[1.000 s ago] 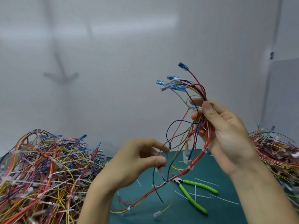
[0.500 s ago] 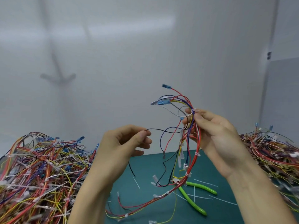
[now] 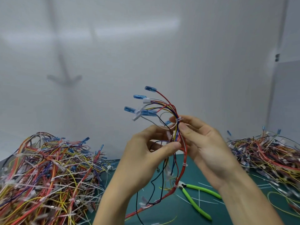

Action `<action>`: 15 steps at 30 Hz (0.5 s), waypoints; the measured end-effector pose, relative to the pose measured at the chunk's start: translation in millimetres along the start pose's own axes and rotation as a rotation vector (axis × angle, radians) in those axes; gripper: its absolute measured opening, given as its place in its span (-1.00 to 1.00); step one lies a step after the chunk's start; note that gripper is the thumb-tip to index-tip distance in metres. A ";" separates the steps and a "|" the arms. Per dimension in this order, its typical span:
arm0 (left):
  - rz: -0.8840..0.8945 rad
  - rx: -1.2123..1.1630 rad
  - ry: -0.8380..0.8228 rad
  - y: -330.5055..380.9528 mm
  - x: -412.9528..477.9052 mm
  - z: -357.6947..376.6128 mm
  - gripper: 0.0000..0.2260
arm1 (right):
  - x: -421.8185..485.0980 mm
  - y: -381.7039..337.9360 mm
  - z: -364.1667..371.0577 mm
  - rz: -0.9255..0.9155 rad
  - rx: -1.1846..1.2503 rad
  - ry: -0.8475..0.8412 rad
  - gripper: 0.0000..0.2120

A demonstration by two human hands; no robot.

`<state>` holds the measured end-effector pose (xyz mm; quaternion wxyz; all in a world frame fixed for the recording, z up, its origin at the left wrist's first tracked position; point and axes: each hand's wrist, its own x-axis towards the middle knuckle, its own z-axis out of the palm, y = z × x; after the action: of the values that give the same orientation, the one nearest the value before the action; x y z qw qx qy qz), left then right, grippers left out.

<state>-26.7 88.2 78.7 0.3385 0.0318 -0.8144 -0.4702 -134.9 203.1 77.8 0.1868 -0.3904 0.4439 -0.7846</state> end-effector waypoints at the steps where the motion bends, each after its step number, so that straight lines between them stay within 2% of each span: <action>1: -0.001 -0.020 0.011 0.0 -0.1 -1.7 -0.77 | -0.5 0.1 0.7 0.002 -0.008 0.011 -0.79; 5: -0.027 -0.116 0.025 1.6 -1.1 -6.4 -0.76 | -1.9 -1.2 2.0 -0.025 -0.058 0.065 -0.80; 11: -0.030 -0.257 0.051 6.7 -2.8 -7.2 -0.92 | -2.3 -6.0 0.2 -0.020 0.002 0.082 -0.81; 13: -0.032 -0.282 0.053 8.6 -3.5 -8.3 -0.90 | -1.5 -5.5 -0.6 -0.018 0.010 0.094 -0.81; 15: -0.056 -0.302 0.045 9.2 -3.9 -9.8 -0.81 | -0.2 -4.6 -1.9 -0.023 0.027 0.120 -0.82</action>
<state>-15.5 87.5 87.1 0.3444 0.0137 -0.7254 -0.5958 -136.0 206.7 80.9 0.1560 -0.3451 0.4391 -0.8147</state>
